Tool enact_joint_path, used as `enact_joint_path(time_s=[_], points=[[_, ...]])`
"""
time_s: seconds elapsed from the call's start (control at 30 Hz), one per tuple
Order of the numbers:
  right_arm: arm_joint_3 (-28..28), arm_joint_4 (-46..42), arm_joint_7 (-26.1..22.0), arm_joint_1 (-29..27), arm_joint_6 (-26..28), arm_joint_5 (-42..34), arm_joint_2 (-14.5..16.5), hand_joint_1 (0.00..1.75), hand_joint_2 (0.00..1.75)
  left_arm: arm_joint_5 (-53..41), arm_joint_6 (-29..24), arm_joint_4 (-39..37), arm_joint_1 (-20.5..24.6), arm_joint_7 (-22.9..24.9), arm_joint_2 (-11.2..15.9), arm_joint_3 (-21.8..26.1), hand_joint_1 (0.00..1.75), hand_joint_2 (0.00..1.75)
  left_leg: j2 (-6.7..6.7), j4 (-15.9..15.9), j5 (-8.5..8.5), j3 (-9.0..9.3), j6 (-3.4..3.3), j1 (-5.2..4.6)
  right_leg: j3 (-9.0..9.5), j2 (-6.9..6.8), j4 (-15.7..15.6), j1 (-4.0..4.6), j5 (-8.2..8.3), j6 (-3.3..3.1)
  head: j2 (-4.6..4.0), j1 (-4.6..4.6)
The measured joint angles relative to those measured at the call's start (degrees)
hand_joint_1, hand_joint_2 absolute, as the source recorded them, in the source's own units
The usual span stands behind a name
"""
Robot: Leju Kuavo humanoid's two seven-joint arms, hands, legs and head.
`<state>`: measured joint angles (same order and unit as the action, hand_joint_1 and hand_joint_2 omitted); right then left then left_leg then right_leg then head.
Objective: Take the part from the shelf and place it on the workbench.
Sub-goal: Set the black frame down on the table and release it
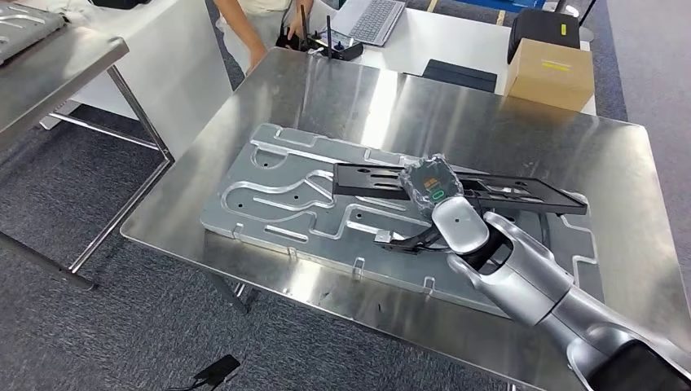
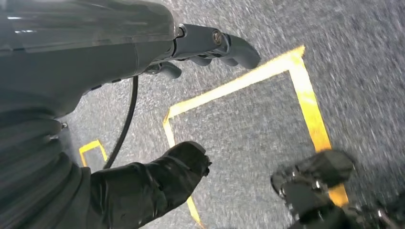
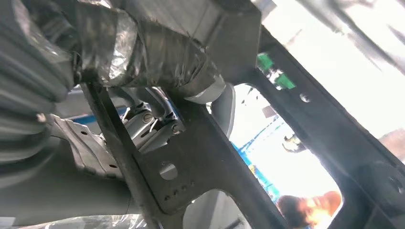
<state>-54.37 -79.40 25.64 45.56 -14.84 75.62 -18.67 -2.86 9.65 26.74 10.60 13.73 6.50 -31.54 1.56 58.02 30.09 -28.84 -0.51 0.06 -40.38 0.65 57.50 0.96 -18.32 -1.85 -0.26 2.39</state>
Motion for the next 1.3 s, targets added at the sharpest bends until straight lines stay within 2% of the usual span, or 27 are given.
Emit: enact_joint_path(time_s=[0.07,0.1,0.17,0.2,0.23,0.27,0.3,0.33,0.37,0.43,0.57,0.63,0.73,0.93,1.0,1.03,1.07,1.17,1.2,1.23,1.27,1.3], points=[[-0.03,0.84,-0.01,-0.09,-0.29,-0.01,0.71,0.00,0.00,0.61,-0.02,-0.05,0.09,-0.27,0.08,0.00,0.00,1.75,-0.35,2.93,0.17,-1.36,0.54,0.05,1.00,-0.01,-0.56,-0.23,-0.36,-0.53,0.00,-0.03],[-0.05,1.28,-0.04,-0.17,-0.43,-0.03,0.98,0.00,0.00,0.92,0.11,-0.07,0.12,-0.45,0.09,0.00,0.00,1.75,-0.54,5.84,0.91,-3.05,0.82,0.13,1.42,-0.03,-0.77,-0.32,-0.57,-0.75,0.00,0.01],[-0.14,2.03,-0.17,-0.65,-0.64,-0.12,1.36,0.00,0.00,1.47,0.59,-0.13,0.06,-0.75,0.07,0.00,0.00,1.75,-0.76,12.47,3.68,-7.53,1.40,0.26,1.85,-0.04,-0.77,-0.31,-1.07,-1.10,0.00,0.02],[-0.22,2.28,-0.28,-0.98,-0.64,-0.17,1.50,0.00,0.00,1.65,0.79,-0.17,-0.05,-0.83,0.09,0.00,0.00,1.75,-0.80,14.69,4.78,-9.50,1.60,0.31,1.96,0.01,-0.66,-0.29,-1.33,-1.14,0.00,0.03],[-0.30,2.51,-0.38,-1.26,-0.64,-0.20,1.65,0.00,0.00,1.76,0.80,-0.24,-0.17,-0.86,0.10,0.00,0.00,1.75,-0.83,15.30,4.85,-10.73,1.68,0.32,2.04,0.09,-0.49,-0.28,-1.59,-1.15,0.00,0.04],[-0.37,2.75,-0.45,-1.43,-0.67,-0.21,1.77,0.00,0.00,1.84,0.64,-0.31,-0.26,-0.86,0.12,0.00,0.00,1.75,-0.85,13.99,3.56,-10.99,1.65,0.32,2.12,0.18,-0.25,-0.27,-1.86,-1.11,0.00,0.05],[-0.41,2.96,-0.47,-1.52,-0.70,-0.22,1.86,0.00,0.00,2.02,0.42,-0.36,-0.30,-0.86,0.13,0.00,0.00,1.75,-0.86,10.97,1.17,-10.32,1.48,0.30,2.22,0.26,0.01,-0.26,-2.13,-1.03,0.00,0.05],[-0.43,3.15,-0.45,-1.55,-0.74,-0.22,1.93,0.00,0.00,2.34,0.15,-0.39,-0.26,-0.86,0.14,0.00,0.00,1.31,-0.86,6.93,-1.51,-9.06,1.15,0.23,2.32,0.30,0.23,-0.25,-2.37,-0.93,0.00,0.05],[-0.43,3.29,-0.43,-1.55,-0.77,-0.23,1.97,0.00,0.00,2.70,-0.05,-0.43,-0.20,-0.87,0.14,0.00,0.00,0.87,-0.88,3.49,-3.28,-7.96,0.80,0.06,2.43,0.31,0.39,-0.21,-2.51,-0.79,0.00,0.01],[-0.43,3.49,-0.36,-1.59,-0.76,-0.25,1.99,0.00,0.00,3.27,-0.27,-0.46,-0.05,-0.87,0.14,0.00,0.00,0.00,-0.88,-0.04,-4.43,-6.75,0.02,-0.33,2.43,0.37,0.49,-0.19,-2.69,-0.34,0.00,0.03],[-0.34,3.63,0.39,-1.72,-0.97,-2.08,1.99,0.00,0.00,2.53,-1.19,-0.74,-0.12,-0.40,0.16,0.00,0.00,0.00,-0.92,-0.43,-5.43,-6.35,0.04,-0.32,2.43,0.37,0.67,-0.08,-3.32,-0.23,0.00,-0.03],[-0.09,3.63,0.81,-1.71,-1.07,-4.38,2.02,0.00,0.00,2.04,-2.00,-0.89,-0.10,-0.14,0.15,0.00,0.00,0.00,-0.92,-0.42,-5.44,-6.34,-0.16,-0.50,2.48,0.36,0.59,-0.23,-3.10,0.24,0.00,-0.02],[0.42,3.45,1.35,-1.67,-0.61,-6.92,2.08,0.00,0.00,1.26,-3.09,-1.35,-0.13,0.44,0.14,0.00,0.00,0.00,-0.90,-0.40,-5.43,-6.34,-0.38,-0.58,2.59,0.33,0.45,-0.39,-3.05,0.41,0.00,-0.03],[2.04,-2.32,3.78,-1.38,0.33,-9.72,1.81,0.00,0.00,-1.76,-6.52,-2.04,-0.48,1.91,0.20,0.00,0.00,0.00,-0.90,-0.03,-5.14,-6.37,-1.24,-1.01,2.70,0.58,0.19,-0.74,-2.93,1.30,0.00,0.00],[3.03,-5.70,4.80,-1.08,0.82,-10.04,1.34,0.00,0.00,-2.70,-7.66,-2.04,-0.53,2.46,0.30,0.00,0.00,0.00,-1.10,-0.61,-5.62,-6.01,-1.71,-0.83,2.80,0.64,0.32,-0.78,-3.11,1.65,0.00,0.00],[3.50,-7.48,5.31,-0.94,1.12,-9.93,0.99,0.00,0.00,-3.08,-8.05,-2.04,-0.54,2.68,0.33,0.00,0.00,0.00,-1.26,-1.08,-5.98,-5.74,-1.97,-0.65,2.64,0.54,1.05,-0.78,-3.89,1.85,0.00,-0.02],[3.91,-9.19,5.77,-0.85,1.44,-9.67,0.64,0.00,0.00,-3.40,-8.36,-2.04,-0.55,2.86,0.34,0.00,0.00,0.00,-1.41,-1.54,-6.32,-5.50,-2.21,-0.45,2.06,0.41,2.83,-0.81,-5.39,2.06,0.00,-0.08],[4.75,-13.30,7.27,-0.99,2.22,-8.83,-0.32,0.00,0.00,-4.33,-9.07,-2.04,-0.72,3.40,0.34,0.00,0.00,0.00,-1.60,-1.80,-6.56,-5.39,-2.40,-0.21,-1.72,0.09,12.99,-1.31,-11.38,2.69,0.00,-0.19],[4.97,-14.32,8.04,-1.26,2.48,-8.56,-0.57,0.00,0.00,-4.68,-9.25,-2.04,-0.81,3.60,0.34,0.00,0.00,0.00,-1.65,-1.71,-6.55,-5.45,-2.39,-0.13,-2.47,0.04,15.31,-1.55,-12.12,2.97,0.00,-0.19],[5.27,-15.19,8.87,-1.64,2.78,-8.27,-0.78,0.00,0.00,-5.07,-9.39,-2.04,-0.89,3.83,0.33,0.00,0.00,0.00,-1.71,-1.57,-6.51,-5.53,-2.32,0.01,-2.29,-0.04,15.72,-1.81,-11.80,3.27,0.00,-0.20],[5.64,-16.02,9.83,-2.05,3.29,-7.88,-0.92,0.00,0.00,-5.45,-9.51,-2.04,-0.95,4.05,0.31,0.00,0.00,0.00,-1.75,-1.34,-6.43,-5.65,-2.16,0.20,-1.04,-0.16,14.02,-2.09,-10.56,3.58,0.00,-0.19],[6.04,-16.66,10.64,-2.39,3.90,-7.51,-0.96,0.00,0.00,-5.75,-9.62,-2.03,-0.97,4.25,0.28,0.00,0.00,0.00,-1.77,-0.95,-6.28,-5.81,-1.86,0.43,1.19,-0.36,10.50,-2.39,-8.90,3.92,0.00,-0.21]])
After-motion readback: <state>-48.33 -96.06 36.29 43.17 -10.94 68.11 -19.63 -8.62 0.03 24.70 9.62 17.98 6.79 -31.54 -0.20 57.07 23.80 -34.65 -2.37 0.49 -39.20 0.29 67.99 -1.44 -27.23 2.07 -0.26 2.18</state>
